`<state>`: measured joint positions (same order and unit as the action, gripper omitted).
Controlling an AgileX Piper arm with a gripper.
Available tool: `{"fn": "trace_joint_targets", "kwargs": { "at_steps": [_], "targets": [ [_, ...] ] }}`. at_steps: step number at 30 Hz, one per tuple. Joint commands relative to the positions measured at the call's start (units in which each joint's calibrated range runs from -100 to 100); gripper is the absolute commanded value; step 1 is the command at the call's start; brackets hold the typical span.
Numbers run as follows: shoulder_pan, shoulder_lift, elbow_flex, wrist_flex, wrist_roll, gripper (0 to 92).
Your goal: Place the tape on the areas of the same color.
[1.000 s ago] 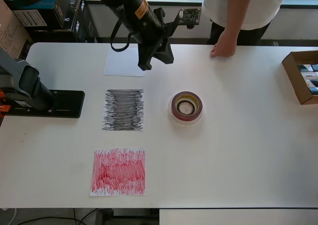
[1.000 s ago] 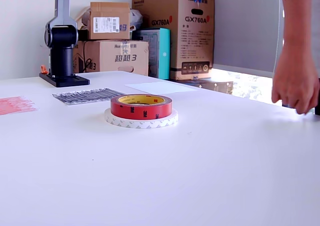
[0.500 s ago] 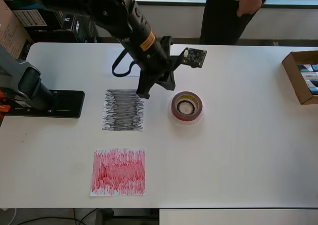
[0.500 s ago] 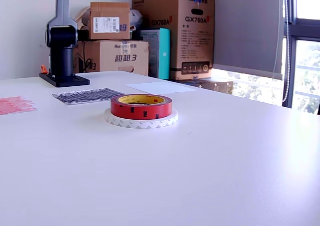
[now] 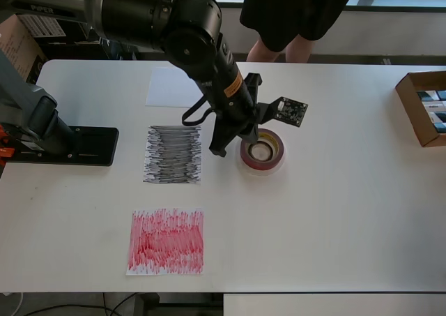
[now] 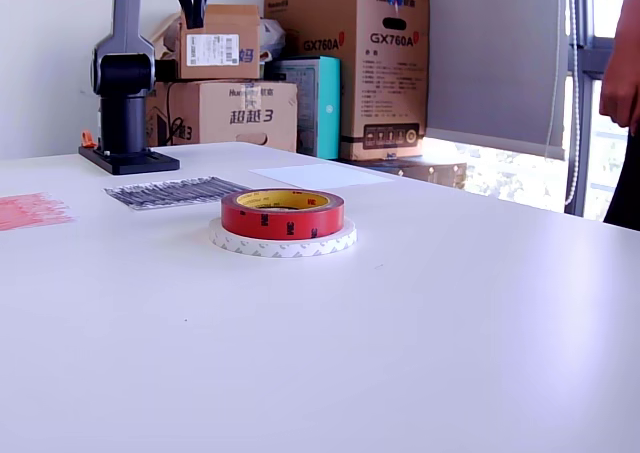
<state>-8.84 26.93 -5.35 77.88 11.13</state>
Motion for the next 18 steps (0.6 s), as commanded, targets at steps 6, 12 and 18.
{"fn": "trace_joint_targets", "kwargs": {
  "at_steps": [6, 12, 18],
  "targets": [
    [0.57, 1.98, -0.06, 0.40, -0.48, 0.2],
    [0.10, 2.72, -0.24, 0.40, -0.56, 0.2],
    [0.02, 2.63, -0.15, 0.40, -0.56, 0.2]
  ]
}}
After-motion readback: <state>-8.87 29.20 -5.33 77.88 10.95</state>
